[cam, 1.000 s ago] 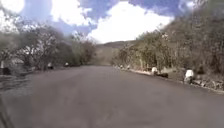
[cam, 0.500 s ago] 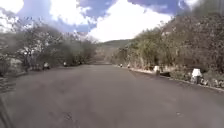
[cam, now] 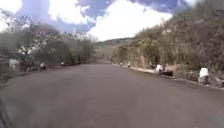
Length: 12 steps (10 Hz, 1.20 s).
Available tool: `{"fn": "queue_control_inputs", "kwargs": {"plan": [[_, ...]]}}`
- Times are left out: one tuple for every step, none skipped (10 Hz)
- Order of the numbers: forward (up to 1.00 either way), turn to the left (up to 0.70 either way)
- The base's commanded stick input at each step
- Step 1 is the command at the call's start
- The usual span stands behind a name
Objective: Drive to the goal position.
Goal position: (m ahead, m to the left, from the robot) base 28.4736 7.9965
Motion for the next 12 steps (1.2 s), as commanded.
{"fn": "queue_control_inputs", "kwargs": {"plan": [[0.7, 0.02], [0.7, 0.02], [0.7, 0.01], [0.7, 0.01], [0.7, 0.02], [0.7, 0.02], [0.7, 0.02], [0.7, 0.02], [0.7, 0.01], [0.7, 0.02], [0.7, 0.01], [0.7, 0.0]]}}
